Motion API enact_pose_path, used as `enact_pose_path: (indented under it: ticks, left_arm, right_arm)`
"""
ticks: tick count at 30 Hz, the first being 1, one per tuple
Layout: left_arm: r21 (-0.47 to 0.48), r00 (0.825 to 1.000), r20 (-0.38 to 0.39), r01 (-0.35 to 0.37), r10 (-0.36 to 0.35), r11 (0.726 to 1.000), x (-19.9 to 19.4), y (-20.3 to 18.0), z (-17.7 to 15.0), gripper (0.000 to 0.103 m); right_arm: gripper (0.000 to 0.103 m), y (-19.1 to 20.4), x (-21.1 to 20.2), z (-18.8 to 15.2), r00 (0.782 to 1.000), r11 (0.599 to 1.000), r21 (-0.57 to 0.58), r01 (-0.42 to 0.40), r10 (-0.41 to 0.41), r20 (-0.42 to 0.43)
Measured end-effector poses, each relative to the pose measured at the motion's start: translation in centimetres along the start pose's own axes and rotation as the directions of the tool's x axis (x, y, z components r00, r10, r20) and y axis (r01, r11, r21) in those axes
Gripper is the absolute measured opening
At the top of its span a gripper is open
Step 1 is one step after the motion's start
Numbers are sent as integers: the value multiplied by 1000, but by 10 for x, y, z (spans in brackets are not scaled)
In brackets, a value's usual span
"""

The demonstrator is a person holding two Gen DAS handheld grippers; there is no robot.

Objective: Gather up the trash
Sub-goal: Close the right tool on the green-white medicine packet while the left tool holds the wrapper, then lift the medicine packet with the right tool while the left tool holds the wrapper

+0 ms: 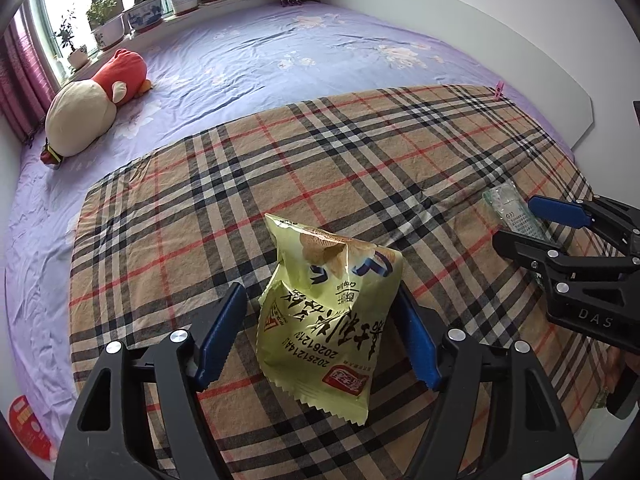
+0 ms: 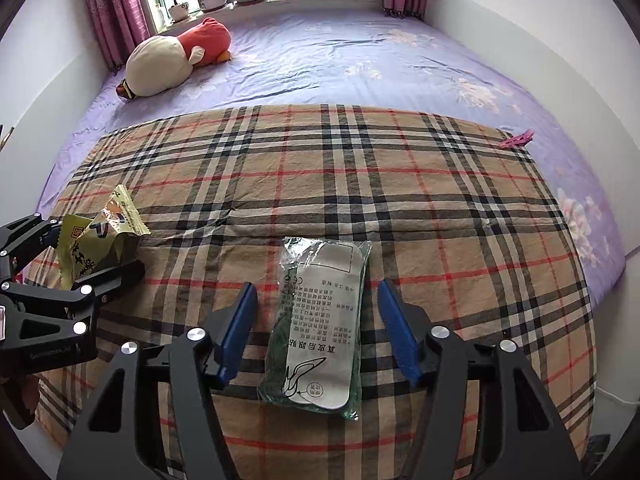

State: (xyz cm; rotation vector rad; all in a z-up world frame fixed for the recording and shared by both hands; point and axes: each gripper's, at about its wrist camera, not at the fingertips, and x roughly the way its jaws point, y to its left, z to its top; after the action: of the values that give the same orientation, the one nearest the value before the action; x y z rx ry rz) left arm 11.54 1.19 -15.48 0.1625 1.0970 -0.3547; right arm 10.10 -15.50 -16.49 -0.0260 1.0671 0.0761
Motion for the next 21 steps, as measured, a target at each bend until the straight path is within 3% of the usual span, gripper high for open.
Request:
enact_pose_path:
  ticks: [3,14,21]
  left_arm:
    - [2,1000,5,-3,3,1000,-4,-2,-3,53]
    - [-8,998,-10,59,-59,998,-13,-4,-6,34]
    - [-17,993,-4,120,-120,993,-26,-13,-9,31]
  right_arm:
    - [32,-1,-4,-3,1000,1000,6,-14,13,6]
    - [28,-8,-13,-13,996,994,58,-91,91,3]
    - [13,-16,-33,-24,991,986,91,-137,135,22]
